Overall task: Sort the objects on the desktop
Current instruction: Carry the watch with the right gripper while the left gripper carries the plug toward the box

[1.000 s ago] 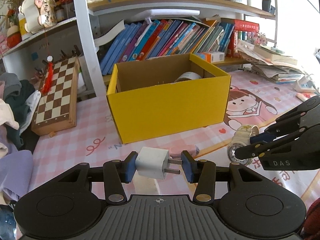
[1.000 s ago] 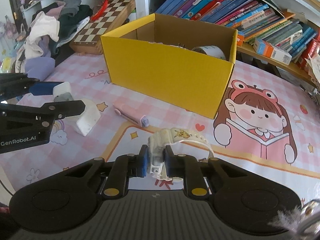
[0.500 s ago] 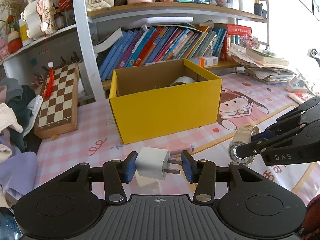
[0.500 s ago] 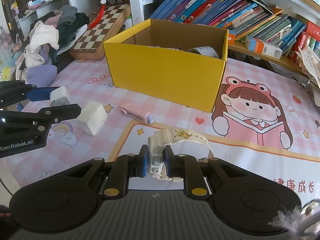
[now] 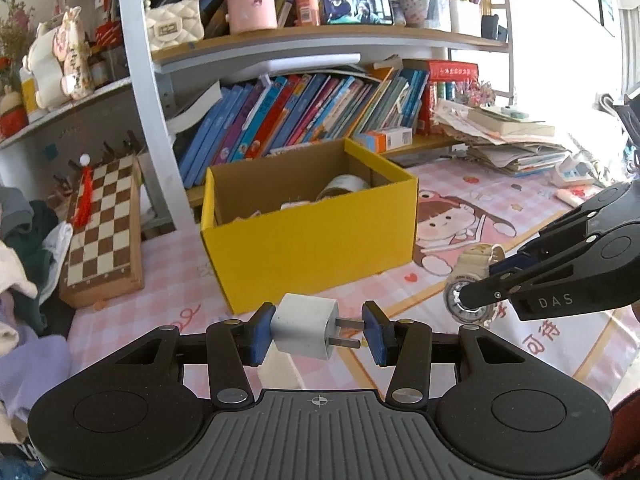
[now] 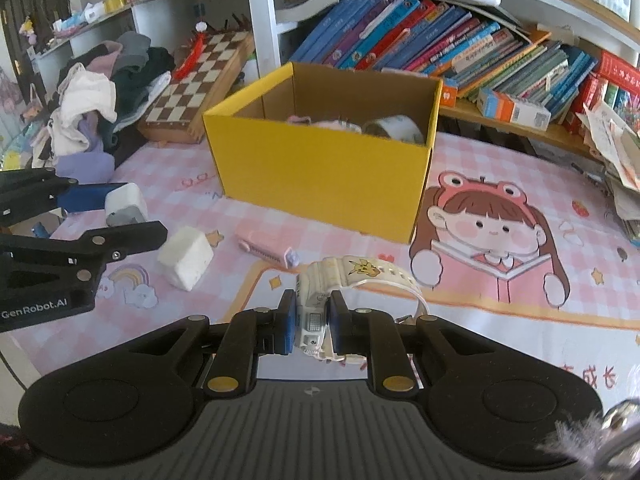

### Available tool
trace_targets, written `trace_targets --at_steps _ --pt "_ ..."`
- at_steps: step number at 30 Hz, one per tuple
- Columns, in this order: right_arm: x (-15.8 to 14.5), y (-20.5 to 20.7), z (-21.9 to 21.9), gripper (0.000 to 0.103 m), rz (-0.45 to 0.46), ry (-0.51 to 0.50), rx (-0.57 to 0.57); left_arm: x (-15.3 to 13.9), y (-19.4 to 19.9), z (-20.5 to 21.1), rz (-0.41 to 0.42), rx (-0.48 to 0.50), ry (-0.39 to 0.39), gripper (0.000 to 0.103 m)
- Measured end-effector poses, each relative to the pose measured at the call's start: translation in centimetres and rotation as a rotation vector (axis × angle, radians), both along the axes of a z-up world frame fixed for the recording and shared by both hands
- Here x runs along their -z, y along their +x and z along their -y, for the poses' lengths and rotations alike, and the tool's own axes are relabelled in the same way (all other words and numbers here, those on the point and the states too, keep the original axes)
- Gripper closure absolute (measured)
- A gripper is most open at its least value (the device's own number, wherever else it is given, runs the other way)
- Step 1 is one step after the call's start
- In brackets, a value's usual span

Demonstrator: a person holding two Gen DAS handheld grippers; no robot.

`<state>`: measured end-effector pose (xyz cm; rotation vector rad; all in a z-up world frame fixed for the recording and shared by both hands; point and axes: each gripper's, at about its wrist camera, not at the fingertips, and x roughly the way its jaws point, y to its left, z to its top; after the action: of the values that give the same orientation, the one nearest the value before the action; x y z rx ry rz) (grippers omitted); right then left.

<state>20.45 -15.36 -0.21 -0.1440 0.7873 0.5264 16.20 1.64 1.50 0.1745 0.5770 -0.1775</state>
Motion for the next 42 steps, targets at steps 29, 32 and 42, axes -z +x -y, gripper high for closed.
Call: trace_targets --at_steps 29,32,42 --pt "-8.1 9.7 -1.4 0.087 0.26 0.067 -0.153 -4.9 7.8 0.9 0.156 -0.039 0.064 0.057" --pt "-8.2 11.1 -2.0 0.087 0.265 0.068 -0.173 -4.8 9.0 0.7 0.151 -0.049 0.062 0.057" --pt "-6.3 15.2 -4.2 0.087 0.224 0.029 -0.231 -3.4 13.5 -0.3 0.102 -0.083 0.06 0.057"
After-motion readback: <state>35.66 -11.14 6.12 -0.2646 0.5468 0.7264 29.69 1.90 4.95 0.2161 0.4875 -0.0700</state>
